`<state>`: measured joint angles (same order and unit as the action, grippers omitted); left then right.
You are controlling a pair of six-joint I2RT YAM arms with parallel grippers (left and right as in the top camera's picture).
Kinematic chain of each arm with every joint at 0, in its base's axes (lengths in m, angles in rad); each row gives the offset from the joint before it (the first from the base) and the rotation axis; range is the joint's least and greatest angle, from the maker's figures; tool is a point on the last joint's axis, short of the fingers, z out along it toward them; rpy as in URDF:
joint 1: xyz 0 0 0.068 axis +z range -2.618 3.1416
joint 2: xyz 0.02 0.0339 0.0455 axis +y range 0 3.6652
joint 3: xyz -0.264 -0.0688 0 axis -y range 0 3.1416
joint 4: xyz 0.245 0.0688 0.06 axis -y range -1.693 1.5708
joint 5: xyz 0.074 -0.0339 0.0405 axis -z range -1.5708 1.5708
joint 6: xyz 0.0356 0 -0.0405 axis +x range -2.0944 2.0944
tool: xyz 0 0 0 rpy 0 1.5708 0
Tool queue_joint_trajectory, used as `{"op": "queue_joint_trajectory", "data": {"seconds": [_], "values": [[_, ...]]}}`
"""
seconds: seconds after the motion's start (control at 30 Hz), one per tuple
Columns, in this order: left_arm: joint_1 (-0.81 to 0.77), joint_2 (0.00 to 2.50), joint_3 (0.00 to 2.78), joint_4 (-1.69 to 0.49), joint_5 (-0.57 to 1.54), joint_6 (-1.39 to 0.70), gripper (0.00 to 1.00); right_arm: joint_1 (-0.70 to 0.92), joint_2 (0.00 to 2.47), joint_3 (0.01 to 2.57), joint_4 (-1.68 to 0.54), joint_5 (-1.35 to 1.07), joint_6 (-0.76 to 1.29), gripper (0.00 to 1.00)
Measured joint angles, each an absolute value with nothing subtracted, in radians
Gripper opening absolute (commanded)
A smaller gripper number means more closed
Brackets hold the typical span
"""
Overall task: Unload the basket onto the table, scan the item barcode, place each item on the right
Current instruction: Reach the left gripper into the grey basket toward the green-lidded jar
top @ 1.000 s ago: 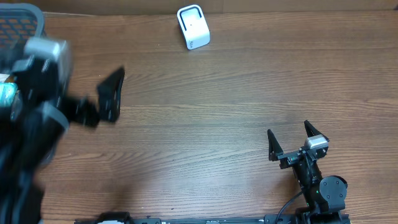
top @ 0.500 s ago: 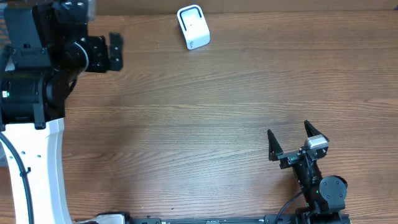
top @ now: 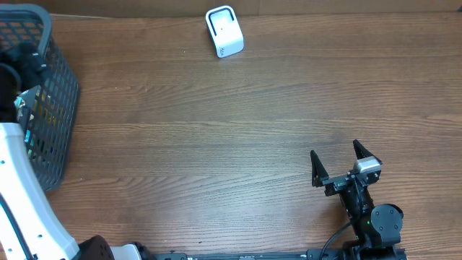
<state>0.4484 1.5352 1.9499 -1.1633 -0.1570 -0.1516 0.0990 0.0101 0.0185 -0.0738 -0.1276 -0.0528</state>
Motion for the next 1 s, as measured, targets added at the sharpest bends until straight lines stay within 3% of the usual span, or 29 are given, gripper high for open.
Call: {"op": "queue_joint_trajectory", "data": {"seconds": [0.4,1.0], "values": [[0.746,1.567,1.954,-1.154,-0.03,-0.159,1.0,0.099,0.01,0.019,-0.074,-0.127,-0.052,1.0],[0.779,1.938,1.957,-1.278,0.046,0.046,1.0,0.099,0.01,0.019,-0.074,-0.127,-0.052,1.0]]}}
